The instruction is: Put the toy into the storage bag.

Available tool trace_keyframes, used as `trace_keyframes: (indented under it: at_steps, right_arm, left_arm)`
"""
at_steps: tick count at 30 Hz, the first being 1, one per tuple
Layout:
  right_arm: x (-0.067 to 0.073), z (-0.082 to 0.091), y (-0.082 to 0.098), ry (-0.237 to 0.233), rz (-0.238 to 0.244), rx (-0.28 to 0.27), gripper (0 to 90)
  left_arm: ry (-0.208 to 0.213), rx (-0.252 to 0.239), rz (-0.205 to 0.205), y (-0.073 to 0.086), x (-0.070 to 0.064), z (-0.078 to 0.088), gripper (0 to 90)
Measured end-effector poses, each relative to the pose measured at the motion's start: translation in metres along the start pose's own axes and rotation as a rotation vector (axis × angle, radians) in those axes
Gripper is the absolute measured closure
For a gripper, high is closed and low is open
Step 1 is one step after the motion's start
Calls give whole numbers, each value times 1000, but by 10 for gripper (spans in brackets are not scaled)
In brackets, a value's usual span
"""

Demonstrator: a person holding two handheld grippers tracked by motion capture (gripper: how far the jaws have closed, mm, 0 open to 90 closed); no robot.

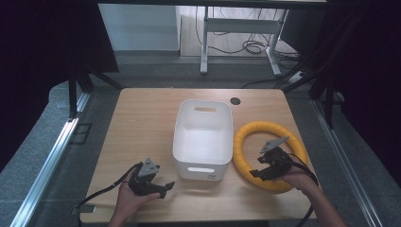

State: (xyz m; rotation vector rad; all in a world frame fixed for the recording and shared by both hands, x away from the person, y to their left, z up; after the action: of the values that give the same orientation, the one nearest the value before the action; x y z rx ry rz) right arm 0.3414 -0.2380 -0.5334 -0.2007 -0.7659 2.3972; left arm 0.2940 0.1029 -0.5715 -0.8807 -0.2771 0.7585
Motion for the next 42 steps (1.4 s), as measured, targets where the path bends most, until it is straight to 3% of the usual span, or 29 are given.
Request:
trace_keyframes:
  at_steps: [7, 12, 25, 30, 32, 37, 42]
  right_arm:
    - [1, -10, 1, -23, 26, 103, 341]
    - [0, -23, 12, -25, 36, 199, 333]
    - [2, -44, 31, -14, 48, 346, 373]
    - [4, -47, 31, -26, 46, 362, 418]
    - [5, -46, 30, -39, 59, 373, 491]
    - [7, -46, 28, -54, 51, 403, 503]
    - [6, -44, 25, -90, 11, 355, 507]
  left_arm:
    - [2, 7, -1, 1, -1, -2, 154]
    - [3, 14, -1, 2, -1, -3, 154]
    - [6, 28, -6, 5, -2, -8, 152]
    - [9, 28, -6, 5, -3, -8, 151]
    - [10, 28, -5, 5, -3, -8, 151]
    - [12, 28, -4, 5, -4, -9, 151]
    - [10, 30, -5, 5, -3, -9, 151]
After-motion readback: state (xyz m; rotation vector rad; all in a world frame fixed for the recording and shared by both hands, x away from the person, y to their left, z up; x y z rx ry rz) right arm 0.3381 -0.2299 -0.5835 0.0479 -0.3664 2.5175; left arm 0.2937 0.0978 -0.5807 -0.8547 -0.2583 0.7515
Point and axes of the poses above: each handheld gripper's, and its own axes: z roughly backward along the jaws, y roughly out of its underside, x roughly to its left, the point moved 9 cm from there along -z, roughly forward along the jaws, and after that the axes turned 4 degrees about -x, right-handed, at the moved point
